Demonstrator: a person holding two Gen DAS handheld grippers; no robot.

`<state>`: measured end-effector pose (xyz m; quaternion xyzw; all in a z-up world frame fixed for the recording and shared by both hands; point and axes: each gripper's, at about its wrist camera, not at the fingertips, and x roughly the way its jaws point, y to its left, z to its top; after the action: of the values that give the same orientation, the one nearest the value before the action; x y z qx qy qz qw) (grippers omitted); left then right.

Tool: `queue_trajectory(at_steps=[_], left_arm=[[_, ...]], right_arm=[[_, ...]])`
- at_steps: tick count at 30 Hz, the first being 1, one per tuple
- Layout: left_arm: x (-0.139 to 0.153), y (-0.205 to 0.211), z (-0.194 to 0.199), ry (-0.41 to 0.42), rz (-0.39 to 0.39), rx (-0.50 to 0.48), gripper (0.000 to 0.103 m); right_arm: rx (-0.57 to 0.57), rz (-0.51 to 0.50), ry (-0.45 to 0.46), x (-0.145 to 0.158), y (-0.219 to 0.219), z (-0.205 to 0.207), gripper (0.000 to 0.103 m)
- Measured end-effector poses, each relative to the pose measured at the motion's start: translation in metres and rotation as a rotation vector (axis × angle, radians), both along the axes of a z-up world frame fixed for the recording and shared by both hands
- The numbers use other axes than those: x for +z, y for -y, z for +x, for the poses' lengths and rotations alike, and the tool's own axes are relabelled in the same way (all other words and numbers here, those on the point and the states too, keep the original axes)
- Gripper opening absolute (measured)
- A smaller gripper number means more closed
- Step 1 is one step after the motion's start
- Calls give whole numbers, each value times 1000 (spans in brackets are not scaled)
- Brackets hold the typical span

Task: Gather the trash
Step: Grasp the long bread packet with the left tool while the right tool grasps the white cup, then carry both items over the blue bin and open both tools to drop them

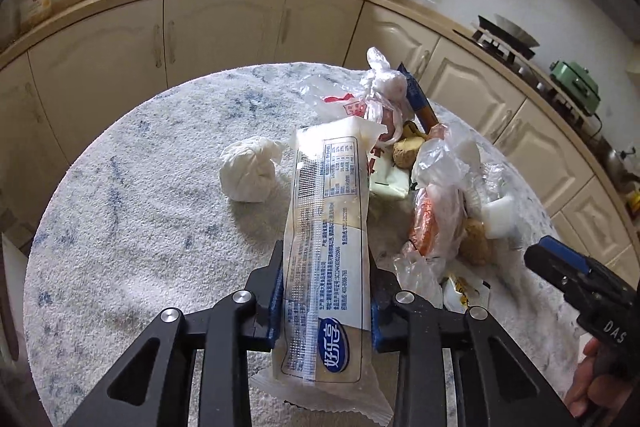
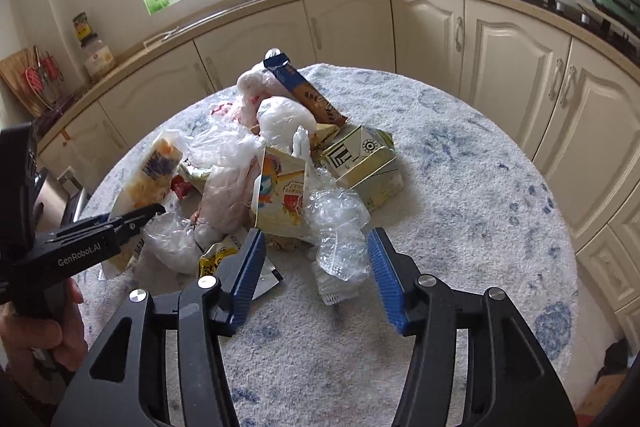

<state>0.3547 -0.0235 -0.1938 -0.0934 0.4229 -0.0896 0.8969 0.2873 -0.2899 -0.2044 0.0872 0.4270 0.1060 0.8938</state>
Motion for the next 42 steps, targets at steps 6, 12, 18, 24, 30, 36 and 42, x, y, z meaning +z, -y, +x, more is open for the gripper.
queue_trajectory(at_steps=[6,12,18,24,30,36,42], left_arm=[[-5,10,-13,8,10,-7,28],[-6,21,-32,12,12,0,28],[0,19,-39,22,14,-1,28],[10,16,-53,51,15,-2,28],[25,16,-74,86,17,-17,28],[46,23,-106,132,0,-51,28],[66,47,-133,176,-3,-115,28]], right_arm=[[-14,-14,-13,-3,5,7,55],[73,-3,66,14,-26,15,55],[74,-112,-10,-14,-55,47,38],[54,-14,36,-3,-36,30,23],[39,74,54,10,-19,10,23],[51,121,123,40,-11,-26,23],[16,123,184,67,13,-54,23]])
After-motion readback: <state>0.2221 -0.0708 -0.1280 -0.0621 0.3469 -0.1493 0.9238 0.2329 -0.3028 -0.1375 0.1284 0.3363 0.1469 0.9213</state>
